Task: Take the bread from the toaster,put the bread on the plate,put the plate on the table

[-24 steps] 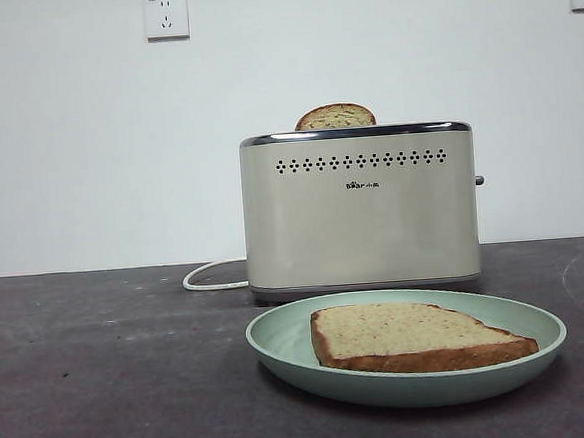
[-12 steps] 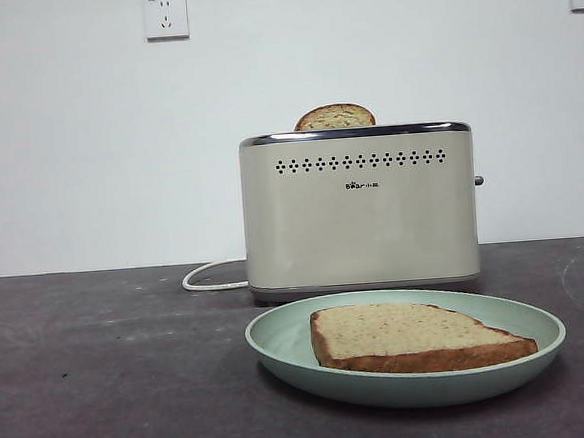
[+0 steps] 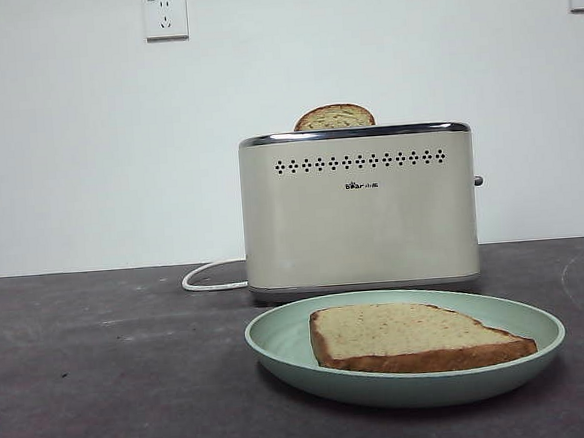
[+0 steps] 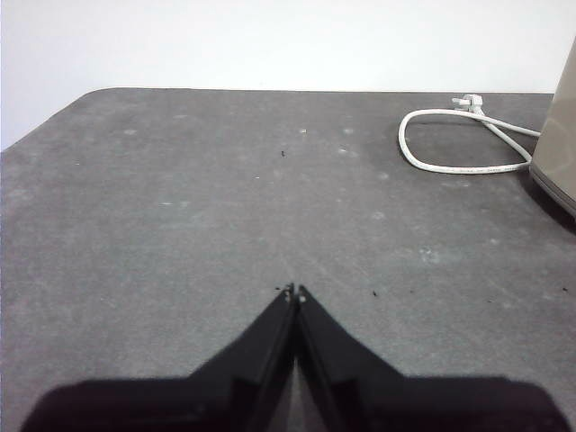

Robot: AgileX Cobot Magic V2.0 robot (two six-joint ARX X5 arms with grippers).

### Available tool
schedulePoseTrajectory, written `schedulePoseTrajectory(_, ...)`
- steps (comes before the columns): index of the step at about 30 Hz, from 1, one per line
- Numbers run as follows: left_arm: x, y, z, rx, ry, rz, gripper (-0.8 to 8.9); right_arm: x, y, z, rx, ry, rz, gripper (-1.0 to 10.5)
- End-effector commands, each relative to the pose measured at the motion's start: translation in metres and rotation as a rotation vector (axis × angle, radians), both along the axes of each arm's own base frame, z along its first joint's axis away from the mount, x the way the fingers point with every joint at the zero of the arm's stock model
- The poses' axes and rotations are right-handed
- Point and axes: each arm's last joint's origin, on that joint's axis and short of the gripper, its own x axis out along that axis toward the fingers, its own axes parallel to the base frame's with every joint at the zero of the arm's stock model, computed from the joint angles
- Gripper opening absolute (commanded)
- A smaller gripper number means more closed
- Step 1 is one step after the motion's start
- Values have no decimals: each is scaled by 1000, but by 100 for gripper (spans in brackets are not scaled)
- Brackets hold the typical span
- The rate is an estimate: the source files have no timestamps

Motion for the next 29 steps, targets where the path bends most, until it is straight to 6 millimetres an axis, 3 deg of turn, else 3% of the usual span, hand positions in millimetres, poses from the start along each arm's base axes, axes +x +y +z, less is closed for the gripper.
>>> schedulePoseTrajectory(1, 0, 0, -3, -6, 6, 6, -4, 7, 0, -23, 1, -12, -33, 2)
schedulePoseTrajectory(6, 0, 0, -3, -6, 6, 6, -4, 19, -4, -80, 92, -31, -242, 2)
schedulePoseTrajectory(13, 0, 0, -3, -6, 6, 6, -4, 23, -8, -138, 132, -91, -413, 2)
schedulePoseTrajectory(22, 0, 0, -3, -6, 6, 6, -4, 20, -10, -183, 123, -110, -487, 1)
schedulePoseTrajectory(29, 0, 0, -3, -6, 5, 6, -4, 20, -10, -200, 111, -80, -489, 2)
